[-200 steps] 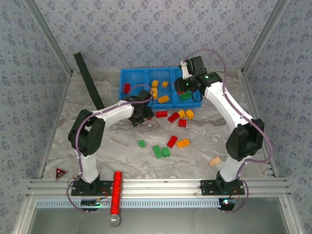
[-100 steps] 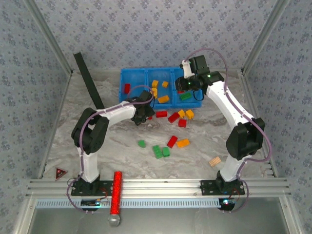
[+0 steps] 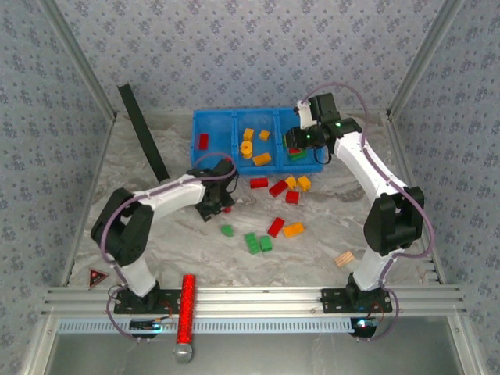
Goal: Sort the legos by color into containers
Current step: Move the lego to the center of the table, then place the lego in the container.
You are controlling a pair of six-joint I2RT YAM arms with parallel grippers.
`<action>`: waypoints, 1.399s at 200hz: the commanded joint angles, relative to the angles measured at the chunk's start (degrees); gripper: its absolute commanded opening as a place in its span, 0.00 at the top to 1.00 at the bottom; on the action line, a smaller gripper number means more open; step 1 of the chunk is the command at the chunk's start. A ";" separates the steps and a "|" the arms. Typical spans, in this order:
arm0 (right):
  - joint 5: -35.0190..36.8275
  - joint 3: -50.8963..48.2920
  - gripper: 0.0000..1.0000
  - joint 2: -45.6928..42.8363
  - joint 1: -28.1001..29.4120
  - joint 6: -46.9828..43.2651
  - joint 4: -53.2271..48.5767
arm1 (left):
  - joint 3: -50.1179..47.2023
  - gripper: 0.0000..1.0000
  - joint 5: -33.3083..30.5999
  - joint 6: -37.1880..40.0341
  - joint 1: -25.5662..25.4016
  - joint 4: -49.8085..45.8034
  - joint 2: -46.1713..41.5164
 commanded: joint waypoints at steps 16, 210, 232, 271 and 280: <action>-3.72 5.63 0.75 4.58 3.98 -0.73 4.25 | 0.51 0.34 -5.74 1.70 2.13 -11.00 -12.98; 21.45 56.68 0.73 52.83 27.28 -27.44 -2.68 | -14.87 0.26 2.71 13.79 17.43 -12.94 -44.84; 23.71 55.72 0.69 52.92 27.81 -29.20 -2.49 | -15.34 0.26 4.18 13.96 17.43 -11.92 -43.65; 24.65 55.37 0.56 52.80 27.96 -29.66 -2.50 | -15.08 0.23 5.22 16.22 17.35 -12.03 -41.97; 25.30 55.54 0.52 52.45 28.24 -30.21 -1.79 | -13.82 0.22 4.88 17.35 17.18 -13.37 -40.31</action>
